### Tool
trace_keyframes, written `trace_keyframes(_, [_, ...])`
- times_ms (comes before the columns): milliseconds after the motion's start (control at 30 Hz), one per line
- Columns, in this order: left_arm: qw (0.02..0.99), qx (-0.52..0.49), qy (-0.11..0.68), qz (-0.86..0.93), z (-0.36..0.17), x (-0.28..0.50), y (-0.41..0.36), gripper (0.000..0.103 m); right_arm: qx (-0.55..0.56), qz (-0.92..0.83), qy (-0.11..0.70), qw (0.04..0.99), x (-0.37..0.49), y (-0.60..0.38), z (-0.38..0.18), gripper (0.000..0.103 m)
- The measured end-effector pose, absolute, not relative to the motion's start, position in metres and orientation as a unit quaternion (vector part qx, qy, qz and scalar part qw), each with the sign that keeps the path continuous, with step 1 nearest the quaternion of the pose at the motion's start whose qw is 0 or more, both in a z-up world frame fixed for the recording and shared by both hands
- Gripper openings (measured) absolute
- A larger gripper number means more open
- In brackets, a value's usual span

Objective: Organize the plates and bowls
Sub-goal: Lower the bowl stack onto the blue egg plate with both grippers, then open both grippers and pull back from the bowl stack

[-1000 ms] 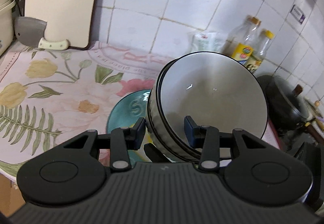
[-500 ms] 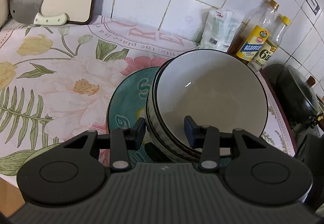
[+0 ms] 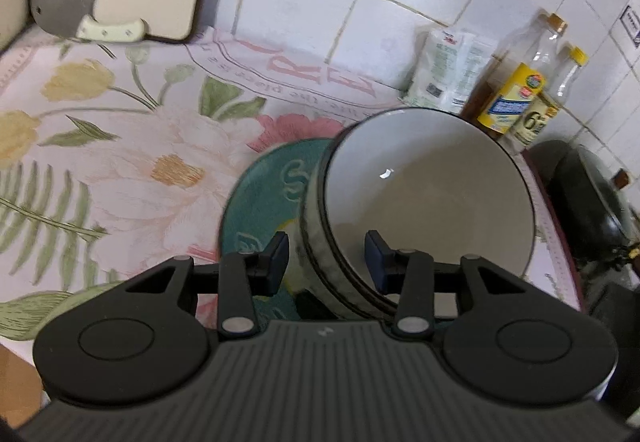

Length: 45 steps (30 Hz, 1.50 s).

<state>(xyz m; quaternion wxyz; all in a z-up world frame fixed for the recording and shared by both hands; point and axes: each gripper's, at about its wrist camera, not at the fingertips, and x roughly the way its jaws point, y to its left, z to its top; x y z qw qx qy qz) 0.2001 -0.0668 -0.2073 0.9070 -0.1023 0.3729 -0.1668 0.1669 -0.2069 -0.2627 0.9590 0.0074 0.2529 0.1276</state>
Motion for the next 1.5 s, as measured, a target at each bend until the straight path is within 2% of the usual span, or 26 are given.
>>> trace_keyframes(133, [0.915,-0.075,0.363,-0.158,-0.194,0.192,-0.069,0.055,-0.031,0.126,0.266,0.955,0.157,-0.205,-0.260,0.101])
trace_keyframes(500, [0.929,-0.030,0.341,-0.142,-0.147,0.144,-0.070,0.061,0.012,0.091,0.238,0.967,0.095,-0.225,-0.231,0.101])
trace_keyframes(700, [0.946,-0.028,0.292,-0.138,-0.102,0.112,-0.064,0.070,0.031,0.063,0.229,0.971,0.067,-0.235,-0.206,0.100])
trace_keyframes(867, [0.949,-0.011,0.280,-0.145,-0.086,0.087,-0.061,0.072,0.042,0.018,0.211,0.977,0.040,-0.244,-0.184,0.100])
trace_keyframes(933, [0.951,0.004,0.277,-0.134,-0.080,0.079,-0.062,0.080,0.051,0.001,0.196,0.979,0.028,-0.250,-0.176,0.100])
trace_keyframes(1067, [0.952,0.016,0.275,-0.133,-0.065,0.060,-0.061,0.088,0.072,-0.031,0.190,0.979,0.007,-0.264,-0.157,0.100])
trace_keyframes(1333, [0.957,0.029,0.262,-0.119,-0.048,0.018,-0.061,0.094,0.077,-0.113,0.215,0.967,-0.017,-0.280,-0.125,0.101])
trace_keyframes(1500, [0.957,0.035,0.262,-0.117,-0.048,0.006,-0.064,0.096,0.059,-0.136,0.263,0.953,-0.028,-0.276,-0.119,0.103])
